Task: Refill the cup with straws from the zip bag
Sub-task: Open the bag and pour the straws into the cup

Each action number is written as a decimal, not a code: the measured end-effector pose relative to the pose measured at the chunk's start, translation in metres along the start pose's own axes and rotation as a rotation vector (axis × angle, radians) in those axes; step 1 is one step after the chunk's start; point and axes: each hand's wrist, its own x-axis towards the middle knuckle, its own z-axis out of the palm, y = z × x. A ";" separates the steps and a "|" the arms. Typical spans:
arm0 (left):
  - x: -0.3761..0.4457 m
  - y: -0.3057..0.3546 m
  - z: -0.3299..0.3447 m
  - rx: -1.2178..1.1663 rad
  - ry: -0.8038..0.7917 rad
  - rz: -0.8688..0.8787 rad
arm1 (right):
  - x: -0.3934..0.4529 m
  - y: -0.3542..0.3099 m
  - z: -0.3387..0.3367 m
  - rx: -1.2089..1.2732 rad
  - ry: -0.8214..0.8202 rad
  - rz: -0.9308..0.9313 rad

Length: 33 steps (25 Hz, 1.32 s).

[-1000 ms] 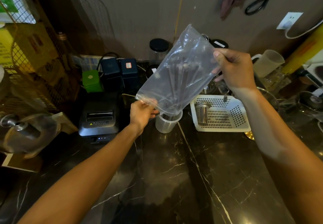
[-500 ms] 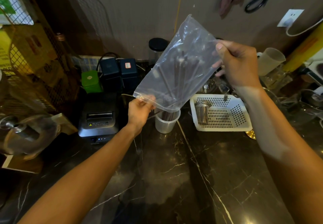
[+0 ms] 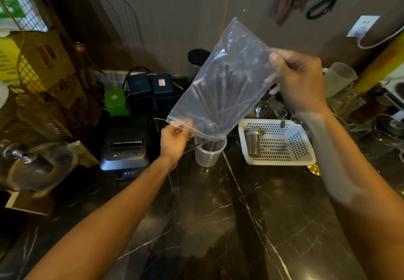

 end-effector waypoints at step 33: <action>0.018 0.015 0.005 -0.068 -0.141 -0.007 | 0.003 0.014 -0.001 0.277 0.069 0.191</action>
